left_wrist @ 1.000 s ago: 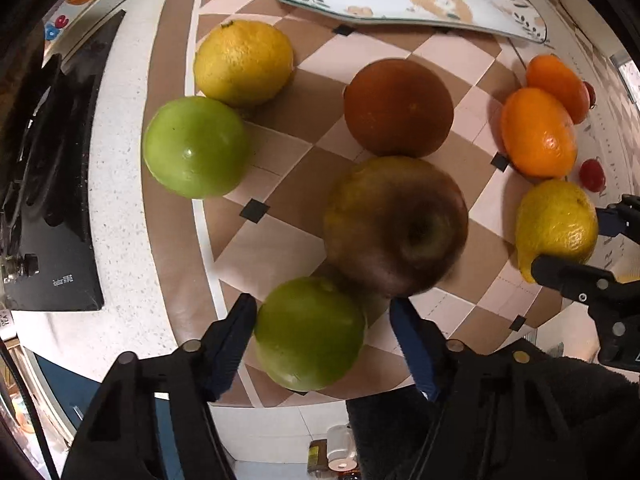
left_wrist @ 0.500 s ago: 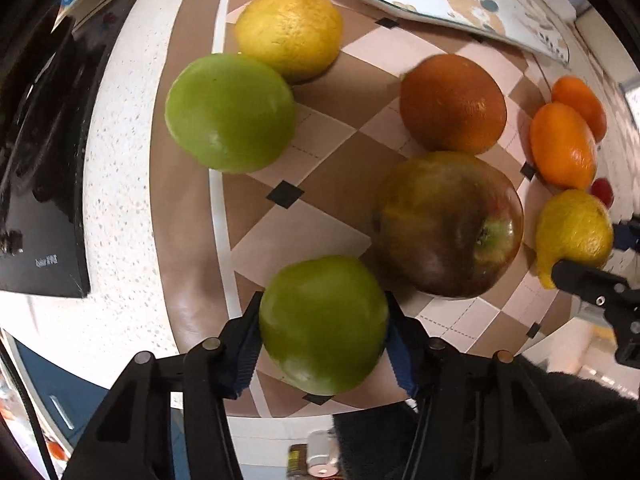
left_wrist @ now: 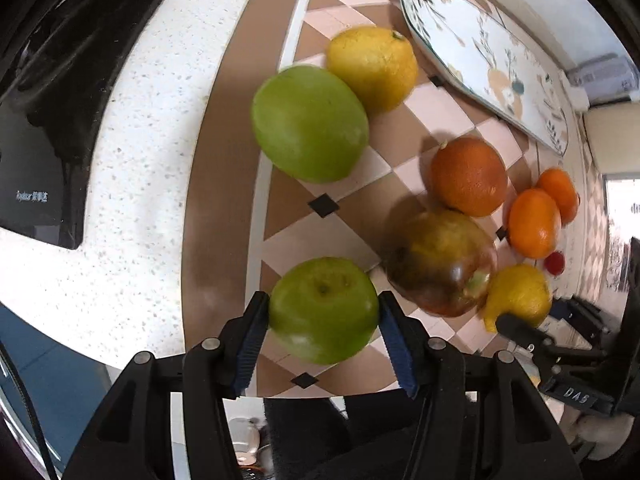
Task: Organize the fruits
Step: 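Carry the green apple and lemon onto the floral plate and release both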
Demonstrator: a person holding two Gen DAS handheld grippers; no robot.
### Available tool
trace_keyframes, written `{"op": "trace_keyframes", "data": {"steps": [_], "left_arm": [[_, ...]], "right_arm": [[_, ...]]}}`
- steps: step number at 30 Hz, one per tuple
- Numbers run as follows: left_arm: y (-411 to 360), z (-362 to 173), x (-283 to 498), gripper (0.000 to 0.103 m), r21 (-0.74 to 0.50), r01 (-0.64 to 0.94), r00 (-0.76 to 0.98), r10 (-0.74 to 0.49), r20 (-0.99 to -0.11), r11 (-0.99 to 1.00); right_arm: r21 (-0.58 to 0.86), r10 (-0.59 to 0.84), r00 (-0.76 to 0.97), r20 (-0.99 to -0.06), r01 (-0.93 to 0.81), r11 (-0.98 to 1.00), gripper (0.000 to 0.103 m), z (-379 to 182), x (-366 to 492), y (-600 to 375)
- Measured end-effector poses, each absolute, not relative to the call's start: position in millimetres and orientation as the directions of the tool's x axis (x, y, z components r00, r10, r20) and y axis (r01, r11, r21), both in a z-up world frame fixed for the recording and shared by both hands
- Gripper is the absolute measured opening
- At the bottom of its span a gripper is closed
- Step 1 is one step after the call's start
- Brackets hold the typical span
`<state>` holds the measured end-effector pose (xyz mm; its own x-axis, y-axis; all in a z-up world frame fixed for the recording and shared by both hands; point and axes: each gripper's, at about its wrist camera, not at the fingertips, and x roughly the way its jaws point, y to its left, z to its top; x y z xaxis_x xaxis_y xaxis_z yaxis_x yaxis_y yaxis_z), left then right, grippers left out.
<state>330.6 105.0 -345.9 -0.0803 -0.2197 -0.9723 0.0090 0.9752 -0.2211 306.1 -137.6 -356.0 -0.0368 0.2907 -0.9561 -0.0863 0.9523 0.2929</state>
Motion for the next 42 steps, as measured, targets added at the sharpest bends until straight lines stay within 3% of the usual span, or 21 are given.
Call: {"op": "trace_keyframes", "data": {"steps": [16, 24, 29, 33, 37, 42], "left_arm": [[73, -341, 341, 0.052, -0.146, 0.033, 0.033, -0.147, -0.989, 0.989], [65, -262, 342, 0.052, -0.197, 0.042, 0.188, -0.202, -0.961, 0.979], [25, -210, 394, 0.052, -0.276, 0.078, 0.273, -0.286, -0.918, 0.958], [-3, -225, 454, 0.052, -0.297, 0.076, 0.232, -0.306, -0.923, 0.952], [-28, -274, 515, 0.052, -0.333, 0.02, 0.1, -0.333, -0.938, 0.943], [-43, -307, 546, 0.052, -0.317, -0.016, 0.006, -0.317, -0.948, 0.948]], "right_arm": [[0.292, 0.293, 0.014, -0.956, -0.072, 0.954, 0.065, -344, 298, -147], [0.366, 0.37, 0.128, -0.92, -0.055, 0.929, 0.064, -289, 315, -163], [0.389, 0.381, 0.239, -0.893, -0.014, 0.921, 0.064, -259, 371, -189], [0.34, 0.324, 0.26, -0.91, 0.018, 0.94, 0.064, -272, 437, -204], [0.292, 0.28, 0.218, -0.935, 0.025, 0.956, 0.064, -299, 485, -213], [0.25, 0.246, 0.173, -0.954, 0.0, 0.968, 0.065, -320, 516, -217]]}}
